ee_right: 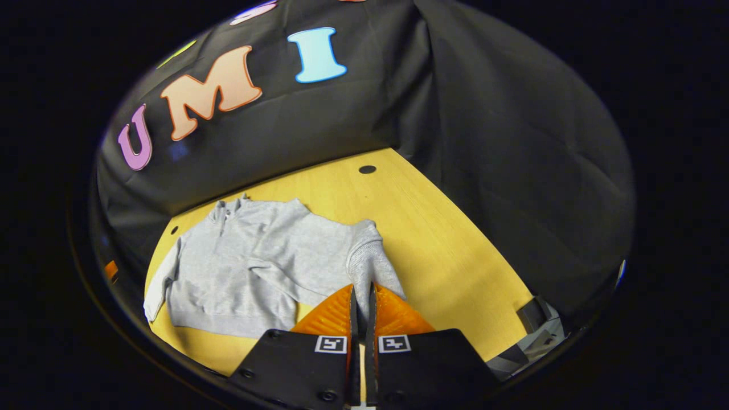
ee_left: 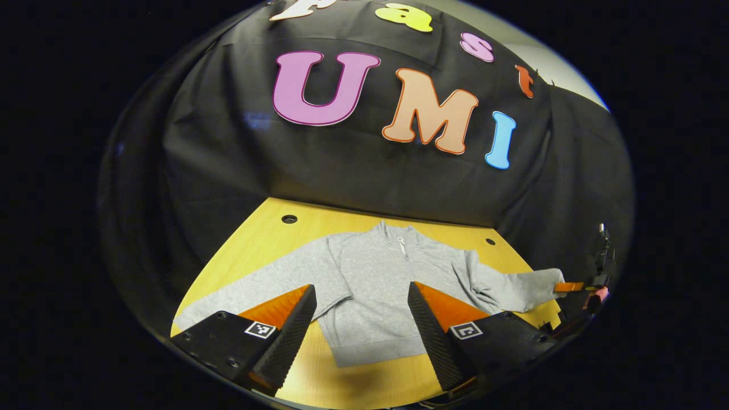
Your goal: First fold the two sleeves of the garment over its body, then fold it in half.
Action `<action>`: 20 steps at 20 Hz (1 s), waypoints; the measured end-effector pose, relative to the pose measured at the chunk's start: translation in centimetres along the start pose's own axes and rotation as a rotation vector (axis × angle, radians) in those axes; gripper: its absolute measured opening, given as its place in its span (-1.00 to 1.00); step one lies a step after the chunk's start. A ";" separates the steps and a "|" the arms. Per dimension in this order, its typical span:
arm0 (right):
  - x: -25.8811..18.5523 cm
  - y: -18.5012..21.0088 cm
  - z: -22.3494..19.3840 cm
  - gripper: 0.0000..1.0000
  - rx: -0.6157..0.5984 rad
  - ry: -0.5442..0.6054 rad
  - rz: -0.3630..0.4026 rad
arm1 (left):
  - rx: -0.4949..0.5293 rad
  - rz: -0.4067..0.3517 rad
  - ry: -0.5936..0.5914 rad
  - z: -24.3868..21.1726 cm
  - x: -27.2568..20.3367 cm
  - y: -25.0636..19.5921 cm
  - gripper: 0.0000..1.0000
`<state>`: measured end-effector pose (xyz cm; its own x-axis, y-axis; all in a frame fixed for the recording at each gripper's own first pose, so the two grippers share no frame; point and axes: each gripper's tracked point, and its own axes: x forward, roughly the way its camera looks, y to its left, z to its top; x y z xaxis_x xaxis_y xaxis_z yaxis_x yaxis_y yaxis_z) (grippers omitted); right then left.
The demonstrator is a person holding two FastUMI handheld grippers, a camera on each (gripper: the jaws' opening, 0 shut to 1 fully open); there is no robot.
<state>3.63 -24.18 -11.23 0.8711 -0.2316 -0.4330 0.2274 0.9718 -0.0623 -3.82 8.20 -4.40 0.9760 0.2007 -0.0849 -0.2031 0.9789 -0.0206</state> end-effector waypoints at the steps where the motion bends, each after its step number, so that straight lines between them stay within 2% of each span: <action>1: -0.2 1.4 0.4 -0.88 -0.003 -0.011 0.014 | 0.002 -0.008 0.003 -0.1 0.0 0.4 0.89; 3: -0.5 4.6 1.3 -0.88 0.009 -0.025 0.061 | 0.004 -0.014 0.014 -0.4 0.0 1.3 0.89; 7: -0.8 12.4 3.9 -0.89 0.024 -0.087 0.216 | 0.012 0.005 0.022 -0.8 -0.4 3.3 0.89; 12: -0.6 22.6 5.7 -0.88 0.005 -0.091 0.408 | -0.020 0.044 0.017 -1.0 -1.2 5.7 0.89; 20: 1.1 37.9 5.3 -0.89 0.017 -0.050 0.664 | -0.070 0.156 0.024 -2.7 -3.5 9.7 0.89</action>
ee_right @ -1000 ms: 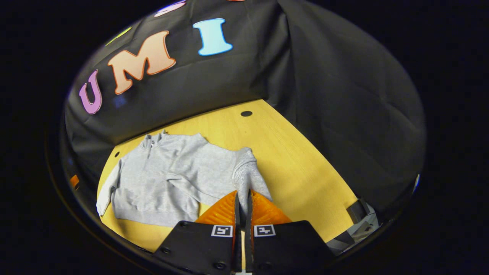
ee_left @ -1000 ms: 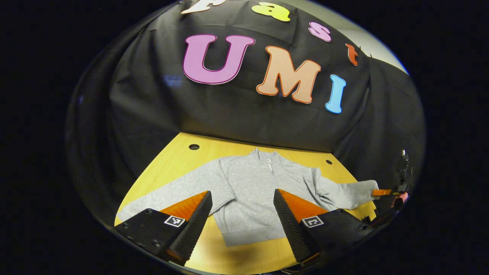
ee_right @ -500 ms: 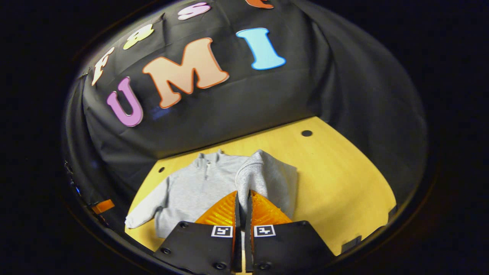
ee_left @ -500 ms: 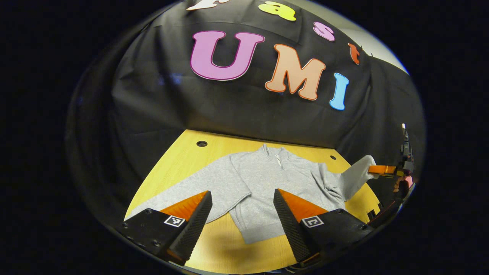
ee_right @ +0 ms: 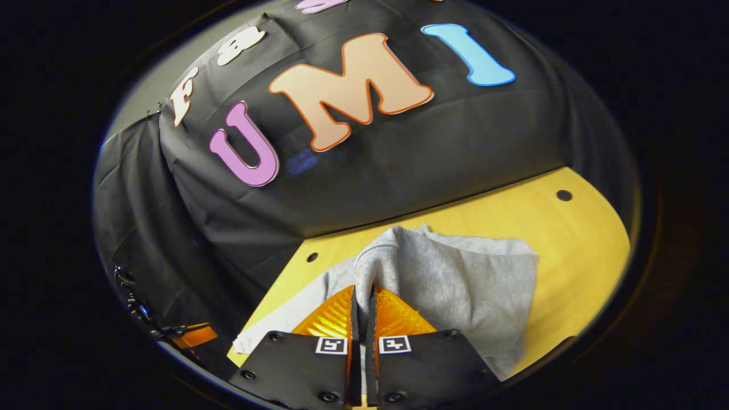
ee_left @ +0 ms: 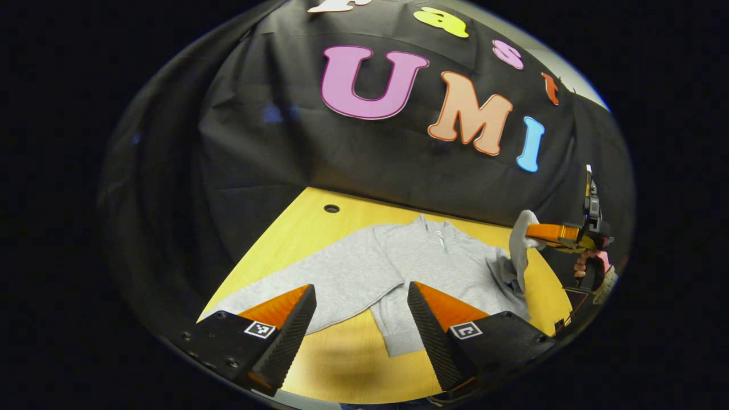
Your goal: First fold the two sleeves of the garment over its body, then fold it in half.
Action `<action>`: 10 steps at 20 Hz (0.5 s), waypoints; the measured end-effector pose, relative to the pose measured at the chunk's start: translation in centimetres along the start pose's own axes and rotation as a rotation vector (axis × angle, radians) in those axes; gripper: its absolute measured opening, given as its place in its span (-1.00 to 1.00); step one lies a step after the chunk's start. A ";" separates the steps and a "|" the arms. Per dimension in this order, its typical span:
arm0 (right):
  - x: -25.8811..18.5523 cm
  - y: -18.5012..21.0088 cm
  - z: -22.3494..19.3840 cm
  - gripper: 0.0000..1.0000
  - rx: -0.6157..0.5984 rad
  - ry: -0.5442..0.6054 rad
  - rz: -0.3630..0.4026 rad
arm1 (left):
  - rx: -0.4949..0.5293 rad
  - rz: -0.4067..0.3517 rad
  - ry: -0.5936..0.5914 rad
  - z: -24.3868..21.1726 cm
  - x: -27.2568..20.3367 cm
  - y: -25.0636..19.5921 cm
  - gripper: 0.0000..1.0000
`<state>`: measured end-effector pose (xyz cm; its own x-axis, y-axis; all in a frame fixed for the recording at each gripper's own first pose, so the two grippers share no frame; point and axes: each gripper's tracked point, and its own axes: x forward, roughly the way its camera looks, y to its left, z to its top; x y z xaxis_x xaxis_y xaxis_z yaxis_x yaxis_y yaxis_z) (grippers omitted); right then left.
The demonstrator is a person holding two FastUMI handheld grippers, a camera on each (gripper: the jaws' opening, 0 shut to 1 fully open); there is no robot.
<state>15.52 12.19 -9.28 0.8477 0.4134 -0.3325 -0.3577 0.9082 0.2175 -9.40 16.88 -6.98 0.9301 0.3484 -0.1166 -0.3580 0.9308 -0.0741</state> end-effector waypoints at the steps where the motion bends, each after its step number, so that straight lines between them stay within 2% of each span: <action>1: 1.4 1.6 -0.5 -0.89 0.001 0.008 0.032 | -0.011 0.017 0.000 -0.3 -0.3 0.6 0.89; 4: 4.8 5.8 -1.9 -0.89 0.002 0.024 0.112 | -0.048 0.076 0.012 -1.3 -1.1 3.0 0.89; 7: 8.6 9.1 -3.5 -0.89 -0.005 0.048 0.161 | -0.080 0.139 0.022 -2.3 -2.0 5.6 0.89; 10: 12.1 11.0 -5.4 -0.89 -0.031 0.074 0.160 | -0.114 0.197 0.035 -3.6 -2.6 8.3 0.89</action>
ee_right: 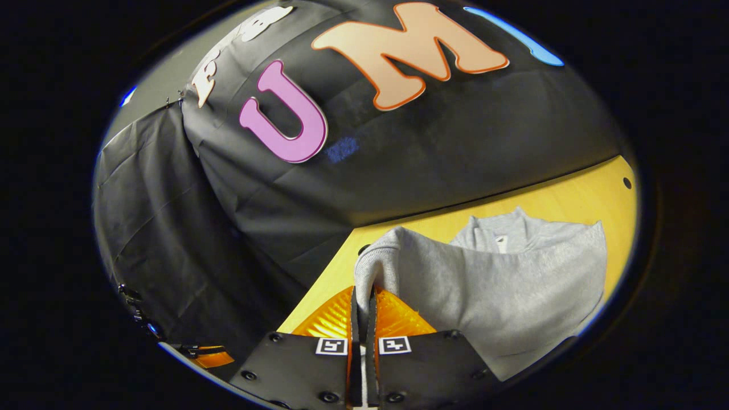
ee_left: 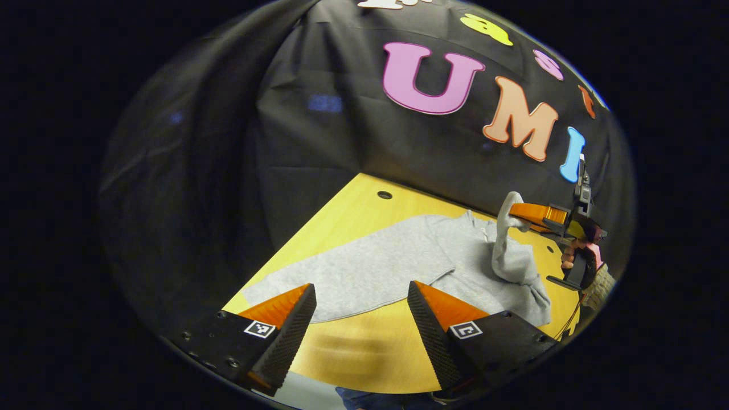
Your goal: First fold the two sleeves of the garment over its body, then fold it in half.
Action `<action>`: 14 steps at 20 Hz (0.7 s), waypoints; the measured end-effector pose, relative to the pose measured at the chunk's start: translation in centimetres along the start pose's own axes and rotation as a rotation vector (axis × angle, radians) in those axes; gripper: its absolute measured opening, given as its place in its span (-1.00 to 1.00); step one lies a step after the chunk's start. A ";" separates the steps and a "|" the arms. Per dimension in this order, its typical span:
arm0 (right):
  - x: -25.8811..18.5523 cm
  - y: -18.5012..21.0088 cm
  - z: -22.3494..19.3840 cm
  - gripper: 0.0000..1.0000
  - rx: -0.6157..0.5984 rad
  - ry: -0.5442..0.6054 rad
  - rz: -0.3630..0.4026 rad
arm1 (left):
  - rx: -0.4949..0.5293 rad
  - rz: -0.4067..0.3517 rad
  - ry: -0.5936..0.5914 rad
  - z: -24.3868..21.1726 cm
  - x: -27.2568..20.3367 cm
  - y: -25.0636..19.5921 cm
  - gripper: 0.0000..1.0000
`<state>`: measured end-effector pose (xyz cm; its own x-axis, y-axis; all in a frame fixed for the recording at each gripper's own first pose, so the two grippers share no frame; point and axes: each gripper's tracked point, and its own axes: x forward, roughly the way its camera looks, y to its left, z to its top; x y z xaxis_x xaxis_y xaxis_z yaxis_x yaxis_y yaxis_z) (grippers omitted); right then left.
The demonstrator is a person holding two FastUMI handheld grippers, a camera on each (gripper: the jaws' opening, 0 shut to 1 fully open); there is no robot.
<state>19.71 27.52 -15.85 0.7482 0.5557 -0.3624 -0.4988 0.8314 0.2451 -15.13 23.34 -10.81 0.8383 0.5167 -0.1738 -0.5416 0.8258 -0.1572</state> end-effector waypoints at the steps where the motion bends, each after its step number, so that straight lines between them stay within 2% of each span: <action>1: 1.3 0.0 -0.9 -0.89 -0.021 0.012 -0.013 | -0.017 0.016 0.012 -0.5 0.1 0.9 0.89; 5: 4.5 0.3 -5.0 -0.89 -0.093 0.090 -0.061 | -0.078 0.084 0.061 -3.0 1.0 4.6 0.89; 7: 5.2 0.1 -6.6 -0.82 -0.123 0.133 -0.069 | -0.091 0.115 0.068 -3.9 1.6 6.5 0.89; 9: 5.8 -0.3 -7.5 -0.60 -0.124 0.170 -0.055 | -0.089 0.144 0.083 -4.6 2.2 8.1 0.89; 10: 6.1 -0.2 -7.9 -0.77 -0.124 0.181 -0.047 | -0.084 0.156 0.091 -4.9 2.6 8.8 0.89; 11: 5.9 0.1 -8.4 -0.58 -0.120 0.189 -0.041 | -0.082 0.164 0.099 -5.0 3.1 9.3 0.89; 12: 5.6 0.6 -8.6 -0.29 -0.118 0.193 -0.033 | -0.082 0.172 0.105 -5.3 3.9 9.4 0.90; 14: 4.7 1.3 -8.6 0.56 -0.133 0.195 -0.036 | -0.082 0.181 0.118 -5.8 4.9 10.2 0.89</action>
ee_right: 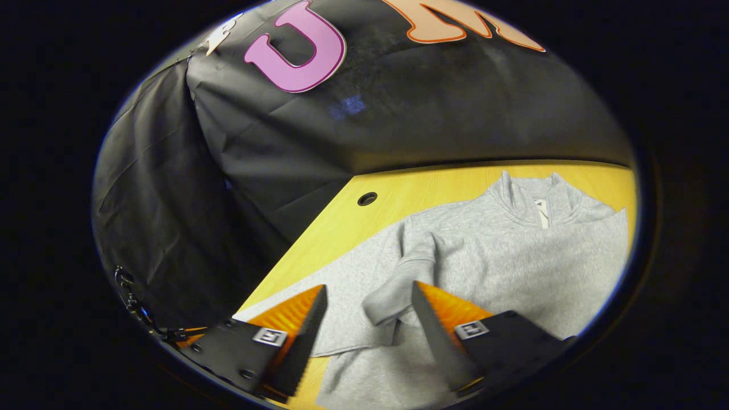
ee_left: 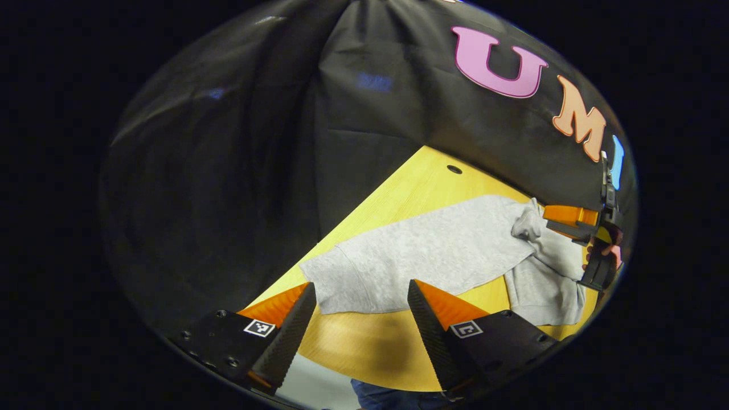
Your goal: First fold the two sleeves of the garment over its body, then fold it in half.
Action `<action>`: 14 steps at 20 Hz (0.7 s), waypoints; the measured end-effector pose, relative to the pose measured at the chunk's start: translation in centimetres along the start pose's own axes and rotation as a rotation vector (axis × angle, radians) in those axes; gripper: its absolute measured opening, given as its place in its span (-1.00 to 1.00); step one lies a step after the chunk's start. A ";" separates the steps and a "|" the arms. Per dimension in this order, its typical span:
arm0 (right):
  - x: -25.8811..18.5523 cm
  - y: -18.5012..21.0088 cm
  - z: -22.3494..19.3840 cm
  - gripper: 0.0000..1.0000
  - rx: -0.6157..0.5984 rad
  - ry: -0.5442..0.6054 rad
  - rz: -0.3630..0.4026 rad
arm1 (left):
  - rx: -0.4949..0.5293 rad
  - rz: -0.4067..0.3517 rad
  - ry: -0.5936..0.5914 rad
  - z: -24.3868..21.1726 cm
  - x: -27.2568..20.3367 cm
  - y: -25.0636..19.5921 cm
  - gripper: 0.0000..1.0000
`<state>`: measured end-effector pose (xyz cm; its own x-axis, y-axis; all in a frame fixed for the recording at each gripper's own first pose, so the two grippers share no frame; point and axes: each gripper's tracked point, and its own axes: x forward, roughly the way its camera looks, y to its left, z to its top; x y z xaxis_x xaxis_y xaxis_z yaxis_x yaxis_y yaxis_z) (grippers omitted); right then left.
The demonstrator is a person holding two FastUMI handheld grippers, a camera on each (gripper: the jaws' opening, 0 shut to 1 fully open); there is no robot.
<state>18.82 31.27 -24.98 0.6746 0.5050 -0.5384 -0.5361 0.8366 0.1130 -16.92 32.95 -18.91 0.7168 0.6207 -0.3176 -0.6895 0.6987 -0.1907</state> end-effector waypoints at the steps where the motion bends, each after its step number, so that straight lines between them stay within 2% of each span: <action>1: 0.0 -0.2 0.1 0.98 -0.012 0.002 -0.007 | 0.002 0.001 0.010 -0.2 0.7 0.4 0.89; 6: -2.4 -0.9 -0.3 0.94 -0.095 0.025 -0.027 | 0.045 -0.005 0.079 -1.4 3.1 1.6 0.90; 10: -5.5 -1.5 0.7 0.94 -0.117 0.000 -0.045 | 0.068 -0.007 0.109 -2.0 4.1 2.0 0.91; 14: -9.0 -3.4 1.8 0.94 -0.172 -0.029 -0.101 | 0.081 0.016 0.123 -2.5 4.8 2.1 0.91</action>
<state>15.51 24.22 -19.03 0.7426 0.4280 -0.5151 -0.5418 0.8360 -0.0865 -15.19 36.57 -23.13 0.6840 0.5876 -0.4324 -0.6870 0.7181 -0.1110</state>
